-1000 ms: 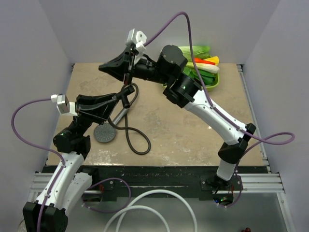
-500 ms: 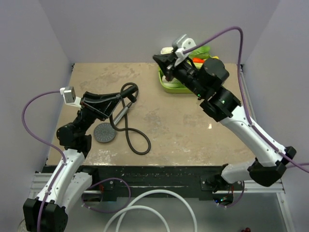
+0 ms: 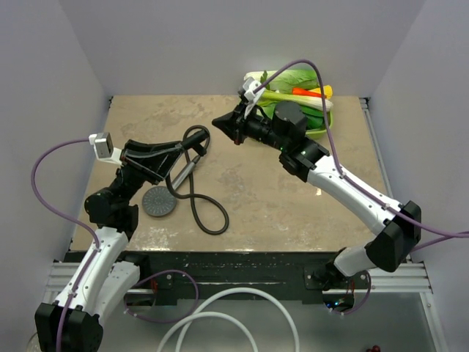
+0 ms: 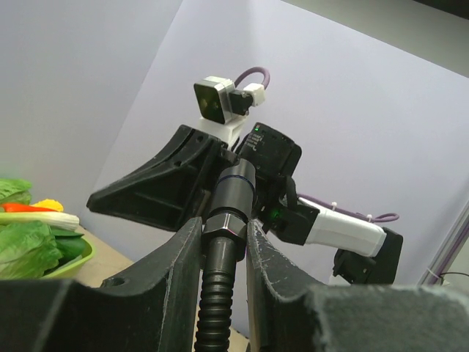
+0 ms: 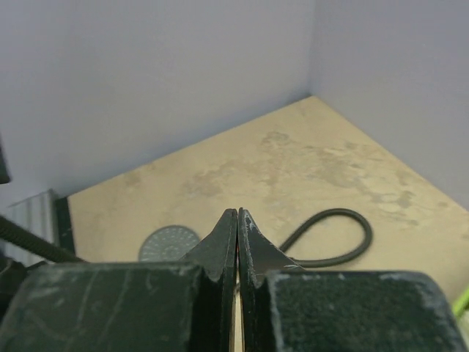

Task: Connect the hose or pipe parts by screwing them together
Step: Install the adaptor on the pipeline.

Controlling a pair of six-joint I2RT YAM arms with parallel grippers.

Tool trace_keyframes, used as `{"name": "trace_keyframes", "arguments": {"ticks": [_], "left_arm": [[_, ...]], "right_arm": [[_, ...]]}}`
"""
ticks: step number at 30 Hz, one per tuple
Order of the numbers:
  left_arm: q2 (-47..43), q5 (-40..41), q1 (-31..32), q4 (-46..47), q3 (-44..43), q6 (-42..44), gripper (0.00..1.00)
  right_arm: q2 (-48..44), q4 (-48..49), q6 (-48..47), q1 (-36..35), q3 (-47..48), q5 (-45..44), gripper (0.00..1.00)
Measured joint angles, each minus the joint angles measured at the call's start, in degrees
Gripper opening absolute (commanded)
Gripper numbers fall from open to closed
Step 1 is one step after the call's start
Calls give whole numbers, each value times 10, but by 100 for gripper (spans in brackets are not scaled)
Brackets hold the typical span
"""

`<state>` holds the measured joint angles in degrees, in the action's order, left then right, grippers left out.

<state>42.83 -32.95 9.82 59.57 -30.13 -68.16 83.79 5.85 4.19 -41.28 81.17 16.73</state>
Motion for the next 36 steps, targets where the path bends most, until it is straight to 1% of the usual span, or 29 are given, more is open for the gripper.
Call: {"name": "trace_keyframes", "arguments": {"ticks": [7, 11, 15, 23, 36], "left_arm": [[0, 1, 0, 0, 0, 2, 0], [0, 3, 0, 0, 0, 3, 0], [0, 4, 0, 0, 0, 3, 0], [1, 5, 0, 0, -2, 6, 0], [-2, 6, 0, 0, -12, 16, 0]], "right_arm": [[-2, 125, 88, 0, -56, 129, 0], [-3, 181, 128, 0, -66, 170, 0], [-3, 217, 155, -2, -66, 202, 0], [-3, 234, 174, -24, -66, 232, 0], [-25, 246, 183, -41, -92, 248, 0]]}}
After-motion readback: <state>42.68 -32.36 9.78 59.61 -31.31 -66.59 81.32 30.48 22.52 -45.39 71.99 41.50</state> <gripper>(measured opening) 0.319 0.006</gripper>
